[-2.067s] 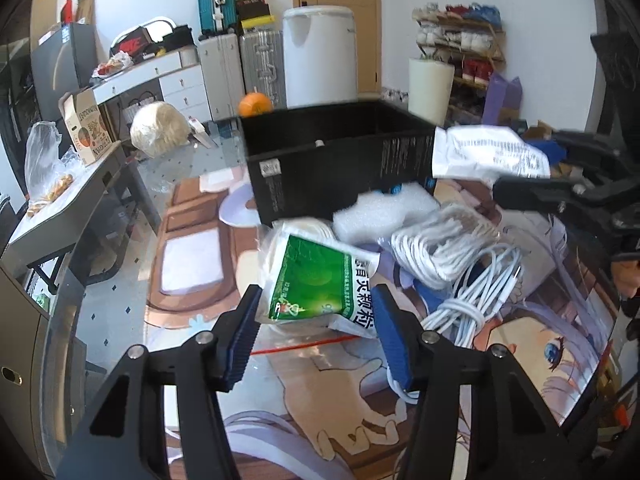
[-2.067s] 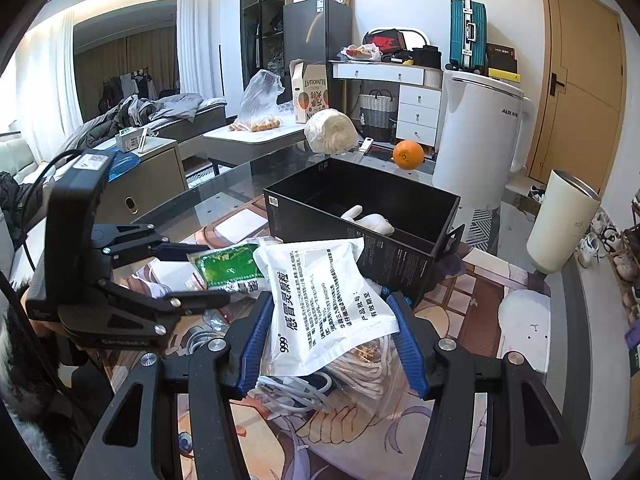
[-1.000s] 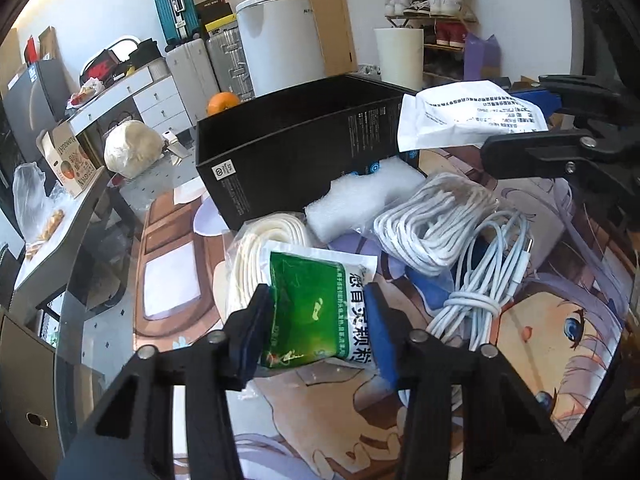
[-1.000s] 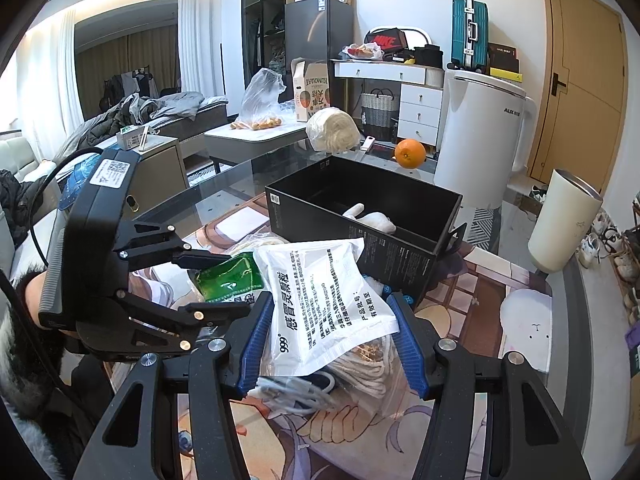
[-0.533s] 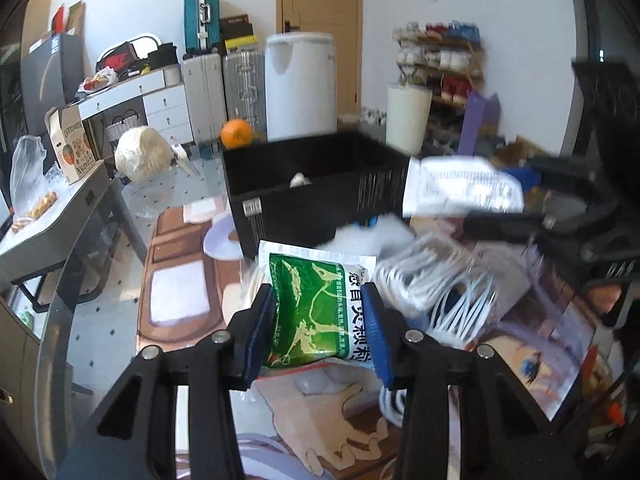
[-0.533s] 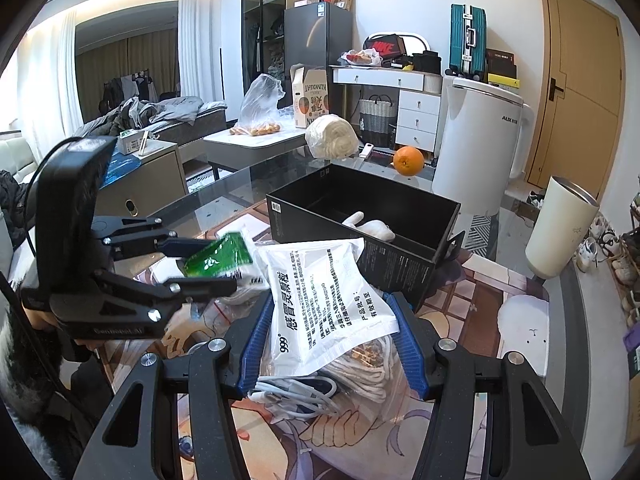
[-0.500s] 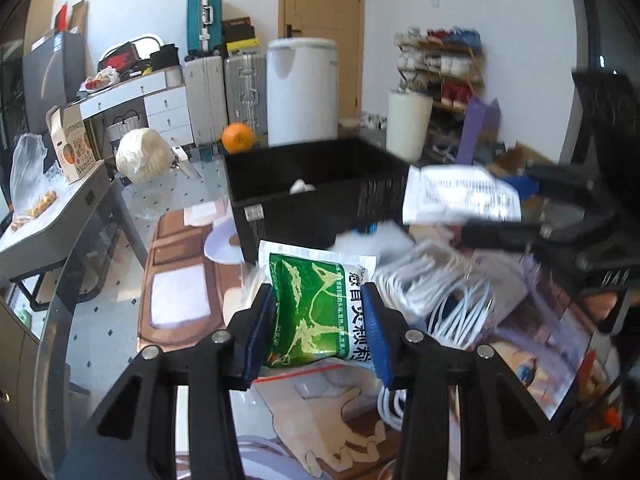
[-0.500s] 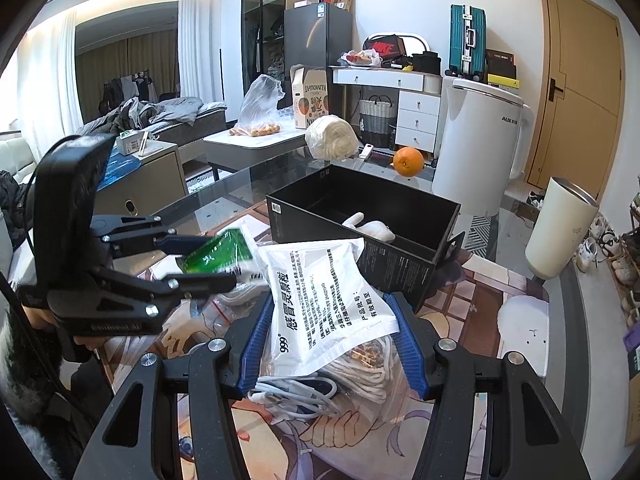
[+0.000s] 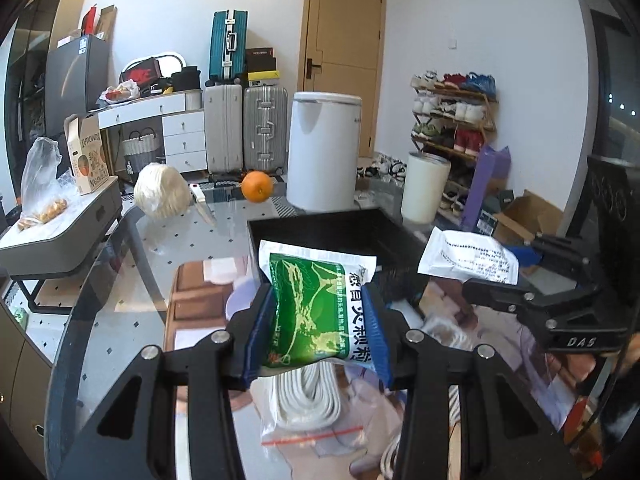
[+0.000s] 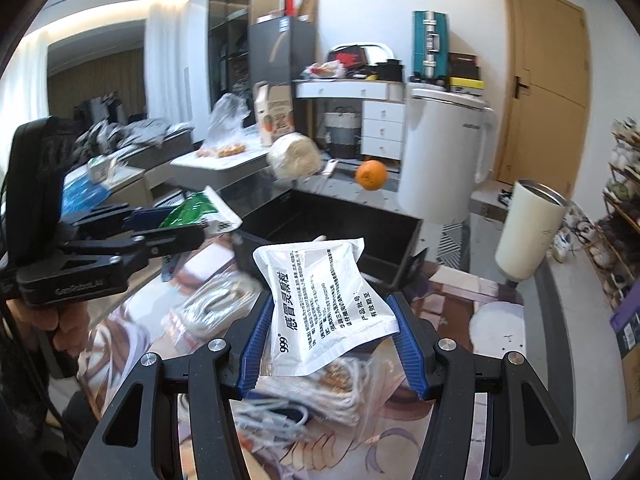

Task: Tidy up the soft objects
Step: 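Lift the green and white packets and carry both over the black box, then lower the green and white packets into the black box and open both tools, then withdraw both tools from the black box toward the bagged white ropes, then grasp the bagged white rope bundle with the right tool while the left tool grasps another rope bag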

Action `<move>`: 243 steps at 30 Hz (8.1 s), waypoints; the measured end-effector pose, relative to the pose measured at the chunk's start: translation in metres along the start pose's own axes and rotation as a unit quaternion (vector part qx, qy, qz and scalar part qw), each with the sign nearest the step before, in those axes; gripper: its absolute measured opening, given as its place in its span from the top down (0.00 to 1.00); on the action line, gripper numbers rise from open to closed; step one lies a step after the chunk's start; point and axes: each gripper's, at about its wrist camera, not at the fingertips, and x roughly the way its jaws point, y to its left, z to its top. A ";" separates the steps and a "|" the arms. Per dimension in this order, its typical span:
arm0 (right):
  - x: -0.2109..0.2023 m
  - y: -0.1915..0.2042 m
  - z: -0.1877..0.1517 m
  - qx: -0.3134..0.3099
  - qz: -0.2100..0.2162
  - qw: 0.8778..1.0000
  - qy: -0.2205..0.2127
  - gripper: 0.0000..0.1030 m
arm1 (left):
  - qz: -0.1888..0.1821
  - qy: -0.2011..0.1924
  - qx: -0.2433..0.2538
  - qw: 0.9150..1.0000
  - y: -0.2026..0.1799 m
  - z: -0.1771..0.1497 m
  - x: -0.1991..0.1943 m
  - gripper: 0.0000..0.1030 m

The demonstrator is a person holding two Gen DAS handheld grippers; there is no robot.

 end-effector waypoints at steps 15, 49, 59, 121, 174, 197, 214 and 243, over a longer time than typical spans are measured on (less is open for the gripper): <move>0.030 -0.012 0.034 0.037 -0.069 0.997 -0.007 0.44 | 0.006 -0.002 -0.023 1.000 0.008 0.026 0.038 0.58; 0.134 -0.015 0.063 0.004 -0.084 0.994 0.073 0.43 | 0.041 0.017 -0.027 0.999 0.023 0.032 0.092 0.58; 0.115 -0.018 0.063 -0.017 -0.085 0.994 0.059 0.16 | 0.025 0.023 -0.023 0.999 0.019 0.032 0.095 0.55; 0.024 -0.012 -0.012 0.085 -0.025 0.990 0.107 0.01 | 0.081 0.050 0.010 0.995 0.008 -0.037 0.014 0.00; 0.104 0.021 -0.027 0.074 -0.034 0.969 0.233 0.01 | 0.074 0.071 -0.006 0.995 0.015 -0.041 0.024 0.00; 0.060 0.007 -0.034 0.056 -0.007 0.983 0.177 0.15 | 0.070 0.096 0.008 0.993 0.011 -0.042 0.033 0.00; 0.030 -0.004 -0.016 0.059 -0.016 0.990 0.124 0.15 | 0.102 0.203 0.034 0.973 0.000 -0.049 0.081 0.00; 0.030 -0.001 -0.013 0.057 -0.016 0.992 0.115 0.15 | 0.022 0.147 -0.003 0.989 0.010 -0.050 0.044 0.64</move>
